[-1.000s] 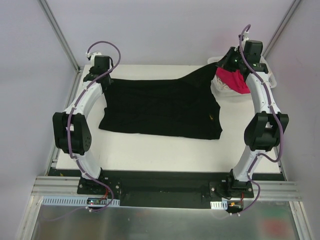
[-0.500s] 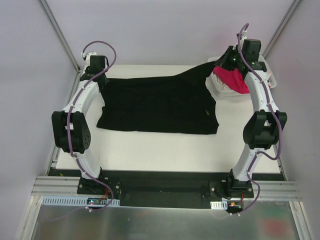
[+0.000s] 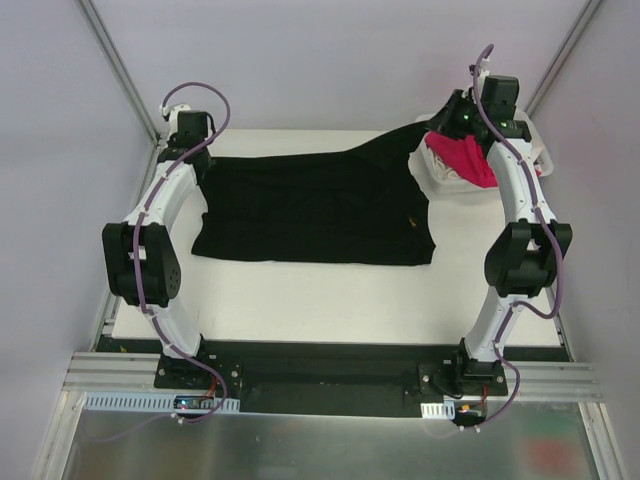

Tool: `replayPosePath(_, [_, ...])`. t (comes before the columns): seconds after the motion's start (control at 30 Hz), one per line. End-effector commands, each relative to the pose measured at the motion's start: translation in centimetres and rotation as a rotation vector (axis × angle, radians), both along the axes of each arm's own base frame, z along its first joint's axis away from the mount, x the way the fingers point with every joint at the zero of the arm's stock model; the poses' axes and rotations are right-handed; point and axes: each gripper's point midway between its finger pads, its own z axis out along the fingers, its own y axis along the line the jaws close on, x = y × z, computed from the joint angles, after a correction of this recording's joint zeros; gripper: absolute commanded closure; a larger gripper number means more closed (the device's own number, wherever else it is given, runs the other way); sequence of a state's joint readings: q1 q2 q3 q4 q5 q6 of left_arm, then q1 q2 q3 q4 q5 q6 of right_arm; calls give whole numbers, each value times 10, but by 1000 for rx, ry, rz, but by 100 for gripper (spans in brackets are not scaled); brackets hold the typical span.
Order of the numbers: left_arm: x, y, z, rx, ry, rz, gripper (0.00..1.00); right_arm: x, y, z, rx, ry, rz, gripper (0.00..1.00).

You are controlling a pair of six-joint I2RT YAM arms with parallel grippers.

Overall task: Fold and stack the t-shirts
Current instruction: Fold the other side of the tshirt into a rectangle

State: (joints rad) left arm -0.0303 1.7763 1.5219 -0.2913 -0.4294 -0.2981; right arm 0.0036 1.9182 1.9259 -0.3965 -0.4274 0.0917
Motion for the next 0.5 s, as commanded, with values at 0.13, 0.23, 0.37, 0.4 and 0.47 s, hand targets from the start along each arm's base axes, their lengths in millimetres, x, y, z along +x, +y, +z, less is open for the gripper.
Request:
replayPosePath(0.13, [-12, 24, 30, 52, -62, 70, 100, 7, -4, 38, -10, -110, -8, 99])
replayPosePath(0.23, [-9, 20, 34, 37, -74, 53, 100, 3, 4, 40, -18, -118, 6, 99])
replayPosePath(0.37, [-7, 16, 40, 28, -85, 25, 100, -6, 5, 47, -21, -115, 16, 99])
replayPosePath(0.4, [-8, 15, 40, 25, -85, 22, 100, -11, 6, 53, -22, -127, 20, 99])
replayPosePath(0.47, [-9, 11, 40, 12, -86, 5, 100, -19, 5, 50, -25, -117, 18, 99])
